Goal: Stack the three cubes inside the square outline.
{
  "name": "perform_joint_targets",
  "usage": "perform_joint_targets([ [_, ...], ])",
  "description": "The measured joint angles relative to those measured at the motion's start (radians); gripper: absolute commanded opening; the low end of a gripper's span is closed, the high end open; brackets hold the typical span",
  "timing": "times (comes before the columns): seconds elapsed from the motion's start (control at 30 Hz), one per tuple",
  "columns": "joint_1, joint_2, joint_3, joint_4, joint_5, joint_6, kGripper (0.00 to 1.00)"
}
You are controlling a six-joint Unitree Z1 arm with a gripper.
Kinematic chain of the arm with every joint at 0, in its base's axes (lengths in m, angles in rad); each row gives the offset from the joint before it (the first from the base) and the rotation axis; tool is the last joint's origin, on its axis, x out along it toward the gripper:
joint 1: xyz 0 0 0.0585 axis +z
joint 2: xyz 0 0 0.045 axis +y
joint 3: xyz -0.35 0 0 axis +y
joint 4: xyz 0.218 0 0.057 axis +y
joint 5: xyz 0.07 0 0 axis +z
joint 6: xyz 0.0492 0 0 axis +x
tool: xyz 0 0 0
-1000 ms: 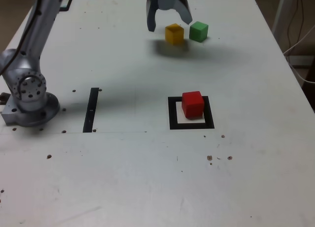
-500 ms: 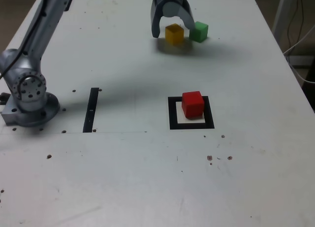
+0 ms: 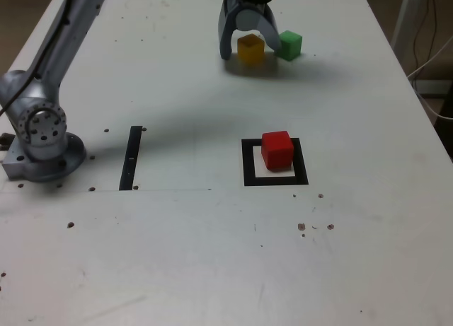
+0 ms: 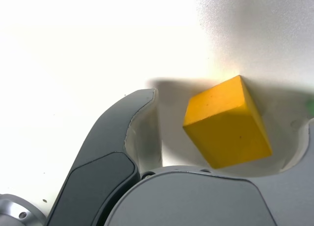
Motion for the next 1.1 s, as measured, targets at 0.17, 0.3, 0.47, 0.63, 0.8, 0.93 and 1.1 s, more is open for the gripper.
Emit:
perform_joint_targets([
  [0.17,0.000,0.004,0.000,-0.009,0.000,0.000,0.95],
  [0.3,0.000,0.006,0.000,-0.017,0.004,-0.001,0.94],
  [0.47,0.000,0.007,0.000,-0.018,0.007,-0.005,0.89],
  [0.63,0.000,0.007,0.004,-0.022,0.008,-0.015,0.86],
  [0.8,0.000,0.007,0.032,-0.060,-0.006,-0.017,0.85],
  [0.93,0.001,0.004,0.053,-0.093,-0.016,-0.012,0.84],
  [1.1,0.004,-0.016,0.092,-0.146,-0.016,-0.010,0.82],
])
